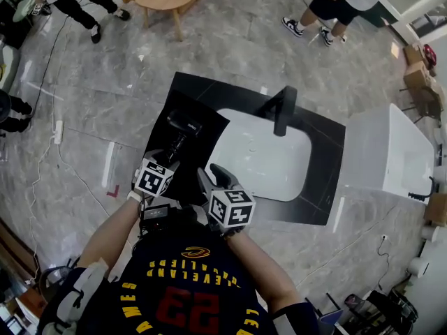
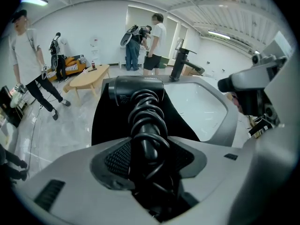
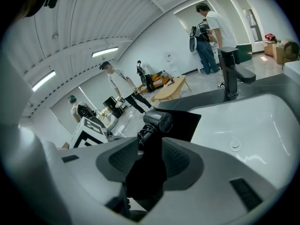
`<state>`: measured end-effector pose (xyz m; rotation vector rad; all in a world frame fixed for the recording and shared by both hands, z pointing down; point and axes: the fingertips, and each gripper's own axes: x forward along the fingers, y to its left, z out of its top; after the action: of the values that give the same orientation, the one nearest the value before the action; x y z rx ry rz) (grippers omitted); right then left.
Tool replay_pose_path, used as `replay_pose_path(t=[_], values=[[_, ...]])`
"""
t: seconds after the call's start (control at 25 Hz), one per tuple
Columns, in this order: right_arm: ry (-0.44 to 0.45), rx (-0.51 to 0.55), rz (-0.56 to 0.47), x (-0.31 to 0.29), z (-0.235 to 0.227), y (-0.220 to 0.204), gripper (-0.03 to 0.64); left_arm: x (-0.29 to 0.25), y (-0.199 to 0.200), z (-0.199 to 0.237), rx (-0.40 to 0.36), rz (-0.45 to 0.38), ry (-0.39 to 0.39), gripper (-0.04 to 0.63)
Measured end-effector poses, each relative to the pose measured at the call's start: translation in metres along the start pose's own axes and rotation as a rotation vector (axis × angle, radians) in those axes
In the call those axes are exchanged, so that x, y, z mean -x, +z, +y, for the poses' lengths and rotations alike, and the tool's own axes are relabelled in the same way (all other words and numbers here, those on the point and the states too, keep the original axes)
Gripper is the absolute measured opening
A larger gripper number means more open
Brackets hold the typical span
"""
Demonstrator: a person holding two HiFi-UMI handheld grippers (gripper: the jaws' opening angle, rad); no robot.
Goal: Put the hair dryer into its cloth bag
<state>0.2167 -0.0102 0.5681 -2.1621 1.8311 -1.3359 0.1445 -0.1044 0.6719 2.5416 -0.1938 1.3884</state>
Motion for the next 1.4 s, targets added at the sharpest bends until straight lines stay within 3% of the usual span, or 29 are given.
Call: replay_pose_path(t=[0.2,0.36,0.52,0.72,0.96,1.12,1.2,1.4], values=[[-0.004,0.071,0.005,-0.006,-0.001,-0.001,0.156,0.037,-0.009,-0.014,-0.025,-0.085,-0.030,0.230],[0.045,0.151,0.042,-0.019,0.013,-0.008,0.156,0.067,-0.042,-0.007,0.064,-0.113,-0.018,0.232],[0.152,0.301,0.243,-0.040,0.037,-0.044,0.155,0.103,-0.097,0.004,0.161,-0.125,0.031,0.232],[0.256,0.588,0.422,-0.061,0.073,-0.092,0.155,0.144,-0.169,-0.001,0.181,-0.102,0.094,0.232],[0.308,0.869,0.620,-0.080,0.094,-0.149,0.155,0.166,-0.230,-0.029,0.239,-0.075,0.121,0.232],[0.311,0.936,0.686,-0.091,0.093,-0.173,0.142,0.169,-0.260,-0.044,0.244,-0.054,0.123,0.232],[0.291,0.966,0.693,-0.094,0.091,-0.175,0.019,0.171,-0.267,-0.051,0.232,-0.045,0.110,0.232],[0.246,0.948,0.698,-0.094,0.092,-0.170,0.008,0.171,-0.276,-0.063,0.179,-0.014,0.069,0.232]])
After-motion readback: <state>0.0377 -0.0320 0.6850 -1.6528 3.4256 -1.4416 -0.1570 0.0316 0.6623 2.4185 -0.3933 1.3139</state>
